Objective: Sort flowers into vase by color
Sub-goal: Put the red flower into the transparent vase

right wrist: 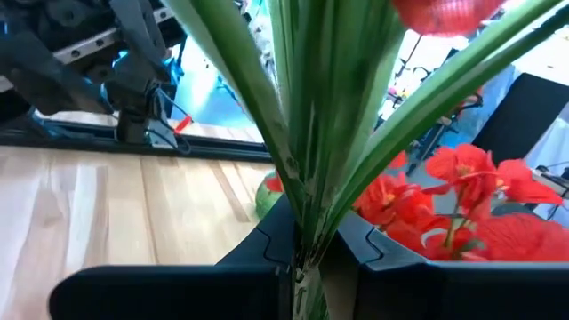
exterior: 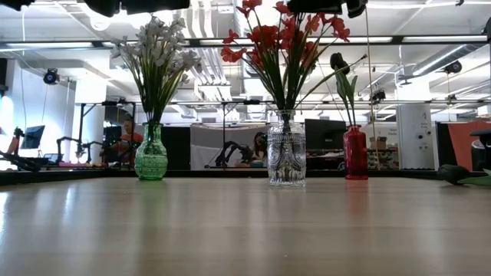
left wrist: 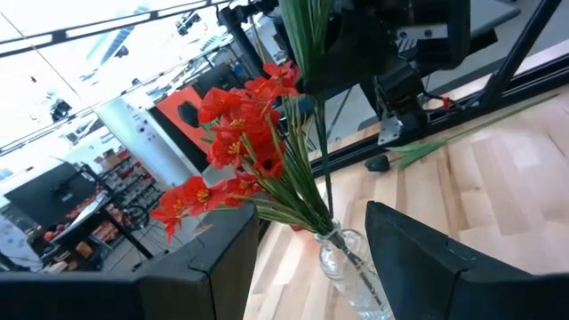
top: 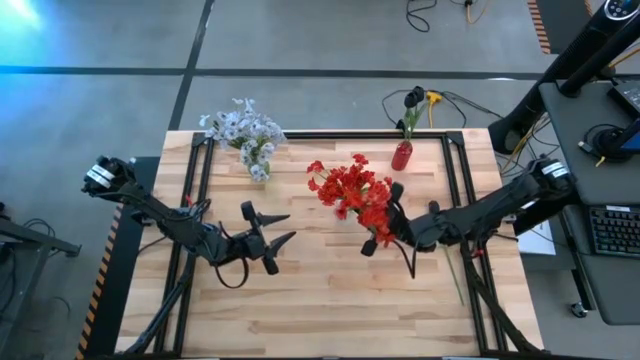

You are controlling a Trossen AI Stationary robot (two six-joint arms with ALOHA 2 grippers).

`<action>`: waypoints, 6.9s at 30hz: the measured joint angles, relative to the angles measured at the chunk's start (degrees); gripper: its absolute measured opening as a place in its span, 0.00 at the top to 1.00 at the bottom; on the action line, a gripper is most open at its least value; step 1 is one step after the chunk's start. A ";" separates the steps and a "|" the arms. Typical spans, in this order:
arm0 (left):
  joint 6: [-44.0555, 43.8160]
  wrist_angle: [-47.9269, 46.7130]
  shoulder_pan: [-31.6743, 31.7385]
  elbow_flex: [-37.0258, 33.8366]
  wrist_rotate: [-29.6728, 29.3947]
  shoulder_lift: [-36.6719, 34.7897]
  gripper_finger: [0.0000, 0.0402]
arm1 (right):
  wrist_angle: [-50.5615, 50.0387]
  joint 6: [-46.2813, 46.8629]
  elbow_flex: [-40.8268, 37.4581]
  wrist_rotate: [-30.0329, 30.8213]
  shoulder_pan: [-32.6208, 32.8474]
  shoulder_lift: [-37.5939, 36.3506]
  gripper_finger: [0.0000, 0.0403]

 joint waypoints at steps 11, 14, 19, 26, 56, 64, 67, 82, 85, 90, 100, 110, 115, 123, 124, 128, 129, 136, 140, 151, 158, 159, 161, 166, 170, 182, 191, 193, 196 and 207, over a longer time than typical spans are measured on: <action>0.00 -0.04 0.00 0.00 0.01 0.00 0.52 | 5.40 -3.59 0.02 0.00 -0.69 2.93 0.94; 0.00 -0.04 0.07 0.00 0.02 0.00 0.52 | 5.31 -3.51 0.02 -0.02 -0.96 3.73 0.94; 0.00 -0.02 0.07 0.00 0.02 0.00 0.52 | 5.38 -2.63 0.02 0.02 -1.49 4.44 0.94; 0.00 0.01 0.07 0.00 0.02 0.00 0.52 | 5.27 -1.78 0.02 0.04 -2.10 4.52 0.94; 0.00 0.01 0.07 0.00 0.02 0.00 0.52 | 3.52 0.65 0.02 0.17 -2.10 4.46 0.94; 0.00 0.01 0.07 0.00 0.02 -0.01 0.52 | 0.81 5.67 0.02 0.23 -2.21 4.46 0.94; 0.00 0.01 0.07 0.00 0.02 0.00 0.52 | -1.29 8.48 0.02 0.61 -2.40 4.46 0.94; 0.00 0.01 0.07 0.00 0.04 -0.01 0.52 | -2.54 11.72 0.02 0.66 -2.47 4.46 0.93; 0.00 0.01 0.07 0.00 0.02 0.00 0.52 | -2.54 12.30 0.02 0.64 -2.47 4.46 0.90; 0.00 0.02 0.07 0.00 0.03 0.00 0.52 | -2.56 12.66 0.02 0.63 -2.47 4.46 0.82; 0.00 0.01 0.07 0.00 0.02 0.00 0.52 | -3.64 16.94 0.02 0.61 -2.44 4.46 0.66; 0.00 -0.02 0.07 0.00 0.03 -0.02 0.52 | -4.01 19.11 0.02 -0.51 -2.04 4.19 0.50; -0.34 -0.04 0.07 0.00 0.04 -0.02 0.52 | -4.00 19.22 0.02 -0.47 -1.13 4.03 0.43; -0.92 -0.04 0.07 0.00 0.15 -0.01 0.52 | -4.07 19.79 0.11 0.02 0.13 3.30 0.34; -1.01 -0.04 0.07 0.00 0.15 -0.02 0.52 | -4.06 19.79 0.29 0.00 0.32 3.18 0.33; -1.07 -0.06 0.07 0.00 0.15 0.00 0.52 | -6.18 19.76 1.57 0.02 1.17 2.84 0.30; -1.07 -0.08 0.07 0.00 0.15 0.00 0.52 | -7.47 19.79 2.08 0.04 1.36 2.82 0.30; -1.09 -0.14 0.07 0.00 0.15 -0.01 0.52 | -20.50 24.55 7.36 0.00 1.60 2.80 0.29; -1.09 -0.13 0.07 0.00 0.17 0.00 0.52 | -28.10 26.97 10.77 0.00 1.60 2.80 0.28; -1.11 -0.13 0.07 0.00 0.15 0.00 0.52 | -36.99 28.73 15.98 0.02 1.60 2.80 0.34; -1.11 -0.13 0.07 0.00 0.15 -0.01 0.52 | -37.07 29.25 15.80 0.00 1.44 2.83 0.43; -1.11 -0.12 0.07 0.00 0.16 0.00 0.52 | -37.02 29.34 15.80 0.00 1.44 2.91 0.44; -1.11 -0.10 0.07 0.00 0.17 0.00 0.52 | -36.94 29.43 15.80 0.00 1.36 2.95 0.45; -1.10 -0.05 0.07 0.00 0.15 0.00 0.52 | -36.79 30.75 15.80 -0.02 0.52 3.21 0.49; -1.11 0.09 0.07 0.00 0.15 0.00 0.52 | -36.73 31.50 15.80 -0.11 -0.22 3.31 0.51; -1.11 0.05 0.07 0.00 0.16 0.00 0.52 | -36.77 31.79 15.16 -0.64 -0.58 3.37 0.52; -1.10 -0.04 0.07 0.00 0.16 0.00 0.52 | -36.77 32.06 13.85 -0.63 -0.69 3.39 0.46; -1.10 -0.09 0.07 0.00 0.16 0.00 0.52 | -36.92 32.04 14.02 -0.66 -0.54 3.35 0.42; -1.11 -0.10 0.07 0.00 0.17 0.00 0.52 | -37.56 31.99 14.70 -0.63 -0.54 3.03 0.35; -1.11 -0.13 0.07 0.00 0.16 0.00 0.52 | -46.26 33.67 19.76 -2.14 1.30 2.97 0.21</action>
